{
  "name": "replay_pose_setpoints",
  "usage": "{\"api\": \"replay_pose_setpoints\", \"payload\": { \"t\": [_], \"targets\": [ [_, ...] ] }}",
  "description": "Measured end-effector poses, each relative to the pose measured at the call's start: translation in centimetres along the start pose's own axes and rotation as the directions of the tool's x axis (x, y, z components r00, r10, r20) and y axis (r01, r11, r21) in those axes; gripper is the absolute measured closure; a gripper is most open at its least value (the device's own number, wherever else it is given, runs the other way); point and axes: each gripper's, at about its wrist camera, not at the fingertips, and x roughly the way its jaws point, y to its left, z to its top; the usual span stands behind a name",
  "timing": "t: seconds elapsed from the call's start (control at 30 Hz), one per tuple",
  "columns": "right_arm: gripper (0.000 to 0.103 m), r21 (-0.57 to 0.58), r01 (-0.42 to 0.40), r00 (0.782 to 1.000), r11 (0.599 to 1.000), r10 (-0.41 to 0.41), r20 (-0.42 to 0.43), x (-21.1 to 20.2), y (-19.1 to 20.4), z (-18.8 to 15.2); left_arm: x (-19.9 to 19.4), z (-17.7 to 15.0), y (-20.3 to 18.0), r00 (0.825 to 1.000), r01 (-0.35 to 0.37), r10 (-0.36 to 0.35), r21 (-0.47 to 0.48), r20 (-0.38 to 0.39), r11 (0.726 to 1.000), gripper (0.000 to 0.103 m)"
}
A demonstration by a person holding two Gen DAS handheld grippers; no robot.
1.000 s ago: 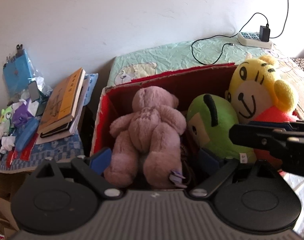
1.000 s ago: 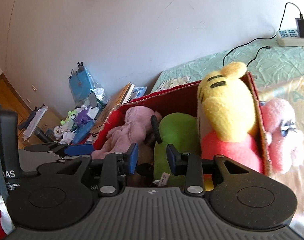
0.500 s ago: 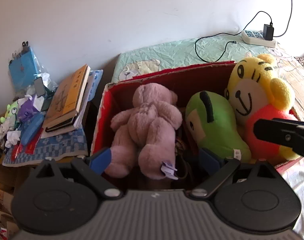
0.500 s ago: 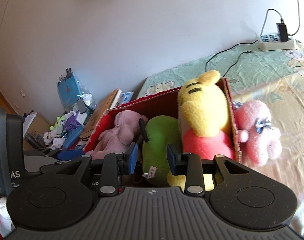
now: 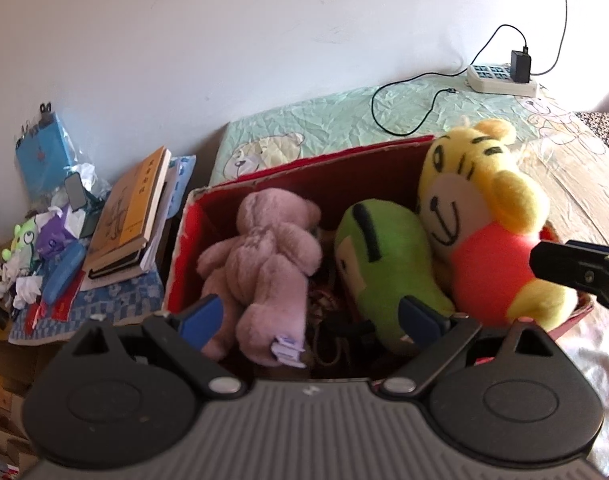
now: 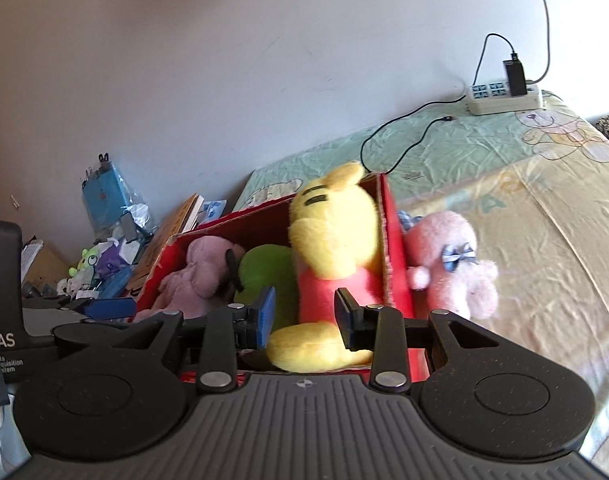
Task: Organize objects
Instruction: 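Raise the open right gripper out of the red box, then move the right gripper toward the pink bunny plush with blue bow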
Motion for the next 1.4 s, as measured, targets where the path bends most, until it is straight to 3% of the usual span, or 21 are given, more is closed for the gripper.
{"api": "replay_pose_setpoints", "payload": {
  "t": [0.63, 0.77, 0.93, 1.4],
  "targets": [
    [0.068, -0.005, -0.030, 1.000, 1.000, 0.030, -0.004, -3.2, -6.0, 2.1, -2.2, 1.8, -6.2, 0.999, -0.036, 0.035, -0.051, -0.022, 0.998, 0.008],
    [0.067, -0.002, -0.026, 1.000, 1.000, 0.026, -0.014, -3.6, -7.7, 2.4, -2.7, 2.5, -7.3, 1.000, 0.003, -0.004, -0.075, -0.024, 0.997, 0.008],
    [0.067, 0.011, -0.029, 0.999, 1.000, 0.029, -0.020, -4.1, -9.9, 3.1, -3.4, 3.4, -9.8, 1.000, -0.004, 0.004, -0.059, -0.003, 0.998, 0.008],
    [0.063, 0.042, -0.030, 0.997, 0.999, 0.033, -0.072, -4.0, -15.3, 4.1, -2.5, 4.5, -15.5, 0.999, 0.007, -0.008, -0.020, -0.036, 1.000, 0.008]
  ]
}}
